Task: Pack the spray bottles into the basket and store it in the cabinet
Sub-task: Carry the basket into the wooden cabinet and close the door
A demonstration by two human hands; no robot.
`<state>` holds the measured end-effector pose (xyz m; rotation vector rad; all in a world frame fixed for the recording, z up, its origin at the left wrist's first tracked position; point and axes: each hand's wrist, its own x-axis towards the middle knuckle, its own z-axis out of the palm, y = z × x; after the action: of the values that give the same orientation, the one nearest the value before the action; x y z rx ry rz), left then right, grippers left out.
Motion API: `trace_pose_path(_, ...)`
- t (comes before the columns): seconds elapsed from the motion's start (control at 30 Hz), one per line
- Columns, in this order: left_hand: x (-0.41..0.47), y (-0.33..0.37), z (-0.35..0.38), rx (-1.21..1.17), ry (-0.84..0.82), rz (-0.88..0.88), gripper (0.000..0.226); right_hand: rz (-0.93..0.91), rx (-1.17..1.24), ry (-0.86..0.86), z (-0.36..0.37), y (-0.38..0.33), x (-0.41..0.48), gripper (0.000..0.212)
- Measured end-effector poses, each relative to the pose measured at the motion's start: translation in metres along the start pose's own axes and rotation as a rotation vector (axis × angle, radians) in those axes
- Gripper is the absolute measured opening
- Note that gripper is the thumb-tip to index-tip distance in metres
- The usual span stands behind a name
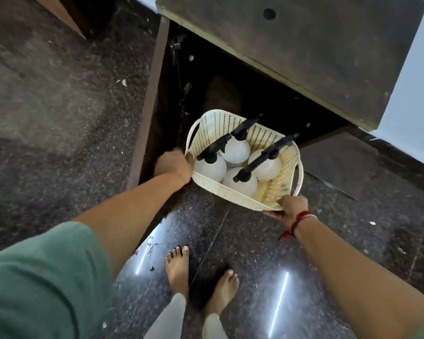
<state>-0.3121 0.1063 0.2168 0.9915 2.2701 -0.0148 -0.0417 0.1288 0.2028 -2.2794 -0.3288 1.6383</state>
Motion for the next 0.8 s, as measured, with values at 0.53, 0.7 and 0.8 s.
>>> trace_pose_path(0.53, 0.13, 0.052, 0.022, -0.346, -0.073, -0.104, 0.027, -0.048, 0.039, -0.017, 0.052, -0.059, 0.121, 0.027)
trace_pose_path(0.7, 0.175, 0.064, 0.041, -0.437, -0.038, -0.079, 0.026, -0.089, 0.083, -0.044, 0.077, -0.08, 0.162, 0.031)
trace_pose_path(0.8, 0.195, 0.07, 0.046, -0.377, 0.057, -0.056, 0.024, -0.13, 0.1, -0.049, 0.089, -0.089, 0.184, 0.034)
